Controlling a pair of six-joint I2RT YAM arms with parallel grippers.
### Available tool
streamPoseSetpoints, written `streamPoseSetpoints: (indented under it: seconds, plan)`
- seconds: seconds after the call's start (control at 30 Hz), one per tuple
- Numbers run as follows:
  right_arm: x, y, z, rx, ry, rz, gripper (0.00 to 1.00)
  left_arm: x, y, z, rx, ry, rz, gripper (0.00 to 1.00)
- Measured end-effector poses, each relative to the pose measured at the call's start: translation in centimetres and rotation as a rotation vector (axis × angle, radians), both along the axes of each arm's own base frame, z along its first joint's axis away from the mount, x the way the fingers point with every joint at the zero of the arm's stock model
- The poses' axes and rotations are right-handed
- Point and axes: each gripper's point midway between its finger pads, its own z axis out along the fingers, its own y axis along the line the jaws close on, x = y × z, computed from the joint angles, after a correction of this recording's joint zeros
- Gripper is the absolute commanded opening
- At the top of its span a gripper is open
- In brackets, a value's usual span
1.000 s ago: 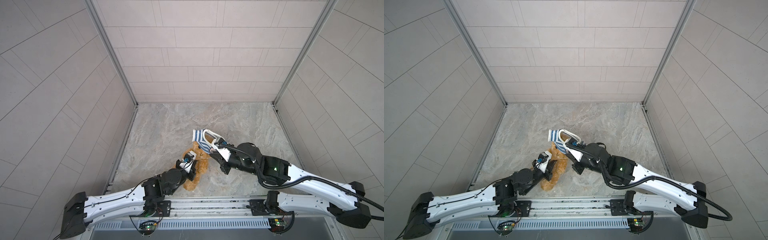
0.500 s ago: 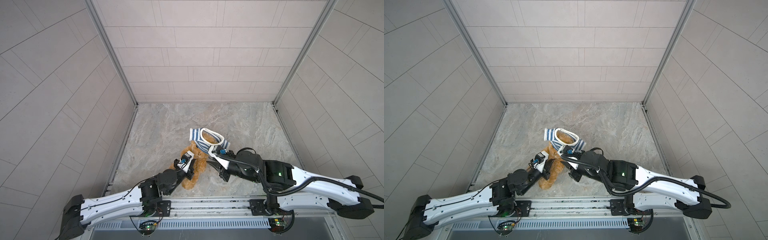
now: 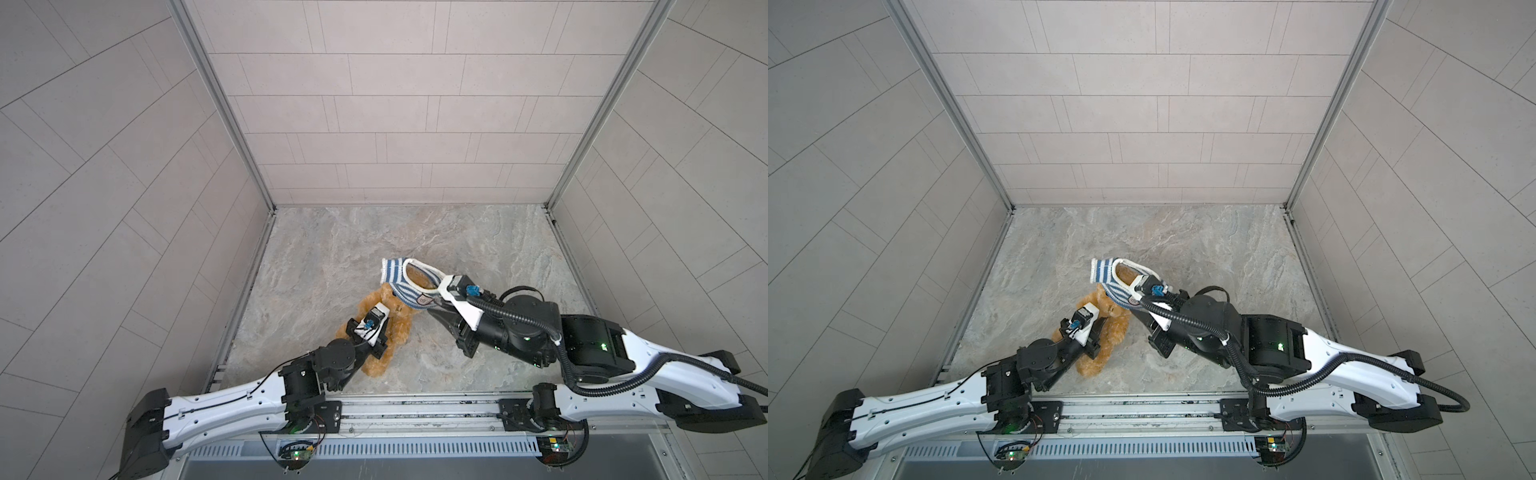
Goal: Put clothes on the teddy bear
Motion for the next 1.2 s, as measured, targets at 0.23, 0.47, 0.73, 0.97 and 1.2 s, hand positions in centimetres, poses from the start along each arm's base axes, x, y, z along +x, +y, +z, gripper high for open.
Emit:
streamPoseSetpoints:
  seconds: [0.23,0.47,0.73,0.97,1.2]
  plan:
    - [4.5,-4.2,0.7,-0.032,0.086,-0.159,0.25,0.0,-0.4,-0.8,0.035,0.007,-0.011,0.00]
    - [5.2,-1.4,-3.4,-0.165,0.236,-0.060,0.22,0.0,-1.1,-2.2,0.083,0.029,-0.027,0.00]
    - [6.5,-1.3,-6.8,-0.248,0.345,-0.035,0.22,-0.2,-2.0,-4.0,0.142,0.061,-0.061,0.00]
    - [6.6,-1.5,-9.2,-0.250,0.423,-0.004,0.30,-0.4,-2.5,-4.4,0.149,0.073,-0.088,0.00]
    - [6.6,-1.1,-10.4,-0.217,0.482,0.036,0.36,-0.7,-2.9,-4.3,0.136,0.079,-0.111,0.00]
